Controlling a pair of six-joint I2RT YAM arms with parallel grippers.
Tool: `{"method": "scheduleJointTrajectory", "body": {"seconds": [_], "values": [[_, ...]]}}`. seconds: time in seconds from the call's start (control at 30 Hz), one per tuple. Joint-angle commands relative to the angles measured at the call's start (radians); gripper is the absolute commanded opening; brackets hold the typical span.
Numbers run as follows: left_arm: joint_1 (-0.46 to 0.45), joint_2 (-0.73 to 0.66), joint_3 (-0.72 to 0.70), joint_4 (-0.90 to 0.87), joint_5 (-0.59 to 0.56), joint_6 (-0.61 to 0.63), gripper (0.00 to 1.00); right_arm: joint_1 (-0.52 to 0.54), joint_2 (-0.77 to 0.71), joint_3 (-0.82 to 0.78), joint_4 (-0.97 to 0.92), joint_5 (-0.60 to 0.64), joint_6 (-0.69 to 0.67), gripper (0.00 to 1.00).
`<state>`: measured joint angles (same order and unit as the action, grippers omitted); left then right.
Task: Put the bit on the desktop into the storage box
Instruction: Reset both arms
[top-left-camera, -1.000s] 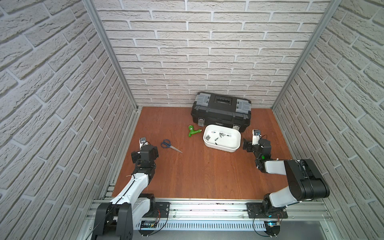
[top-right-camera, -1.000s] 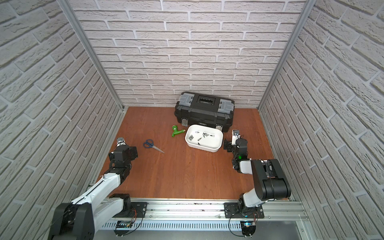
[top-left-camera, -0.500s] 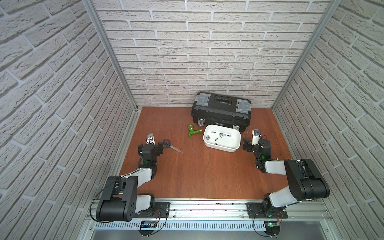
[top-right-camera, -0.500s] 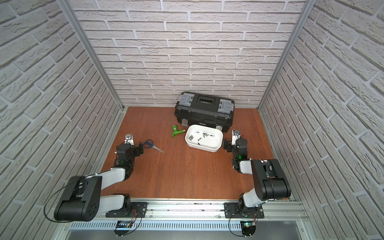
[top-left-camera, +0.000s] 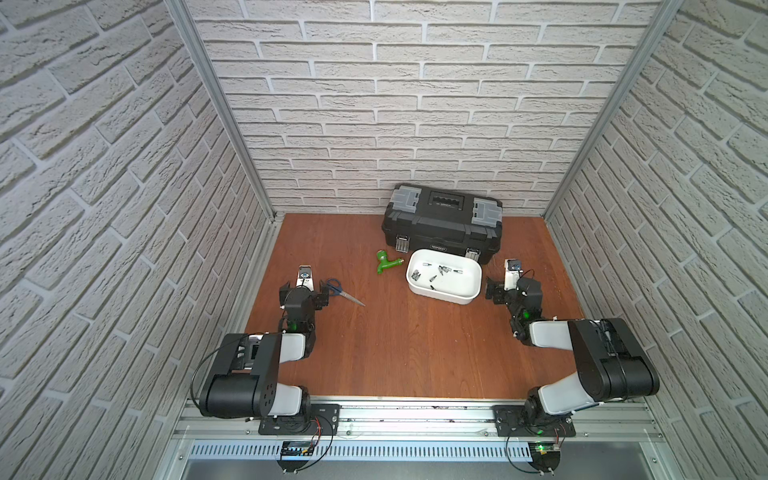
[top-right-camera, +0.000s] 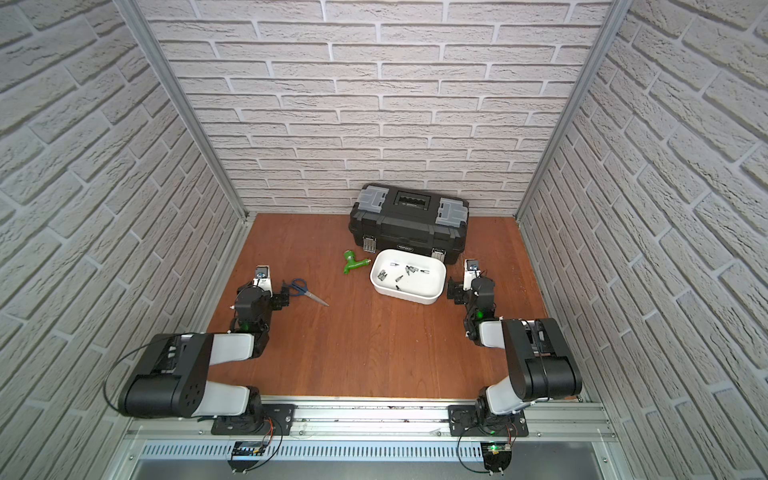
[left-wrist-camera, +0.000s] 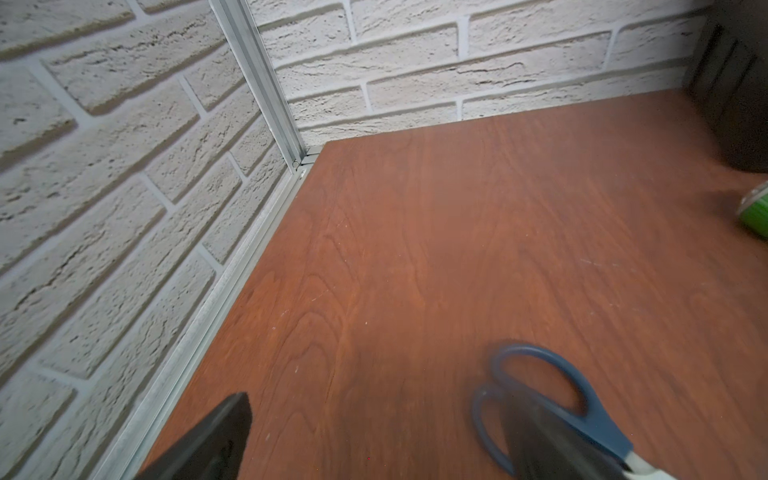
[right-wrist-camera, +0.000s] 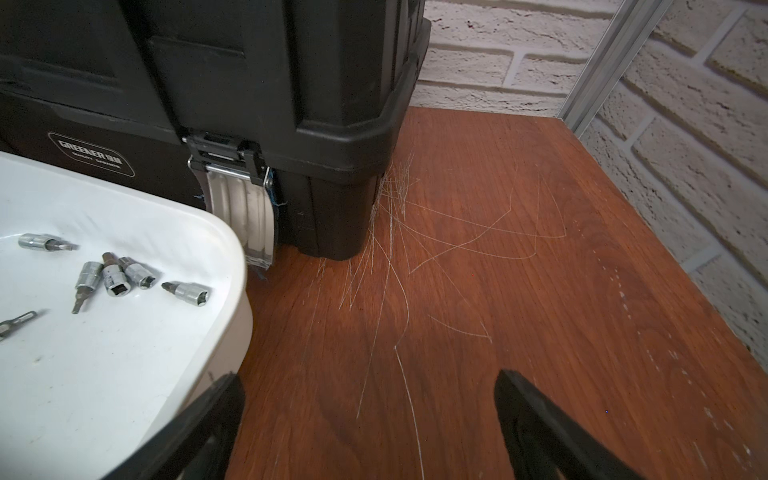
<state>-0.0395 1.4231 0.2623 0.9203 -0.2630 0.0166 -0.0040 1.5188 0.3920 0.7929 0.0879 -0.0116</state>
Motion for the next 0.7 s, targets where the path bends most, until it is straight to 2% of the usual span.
{"method": "scheduleJointTrajectory", "body": {"seconds": [0.0,0.2,0.27,0.3,0.33,0.4,0.67], "values": [[0.007,0.032,0.010,0.096,0.018,0.023,0.98,-0.004,0.000,0.012,0.027,-0.005,0.006,0.98],[0.028,0.078,0.035,0.086,0.045,0.011,0.98,-0.004,0.000,0.012,0.028,-0.005,0.006,0.98],[0.047,0.135,0.060,0.093,0.055,-0.010,0.98,-0.004,0.000,0.013,0.027,-0.005,0.005,0.98],[0.048,0.129,0.095,0.027,0.055,-0.012,0.98,-0.004,0.000,0.013,0.028,-0.005,0.007,0.98],[0.071,0.125,0.115,-0.036,0.115,-0.026,0.98,-0.004,-0.001,0.013,0.028,-0.005,0.006,0.98],[0.104,0.122,0.126,-0.065,0.160,-0.046,0.98,-0.004,0.000,0.012,0.028,-0.006,0.007,0.98],[0.105,0.125,0.124,-0.047,0.161,-0.044,0.98,-0.004,-0.001,0.012,0.027,-0.006,0.005,0.98]]}}
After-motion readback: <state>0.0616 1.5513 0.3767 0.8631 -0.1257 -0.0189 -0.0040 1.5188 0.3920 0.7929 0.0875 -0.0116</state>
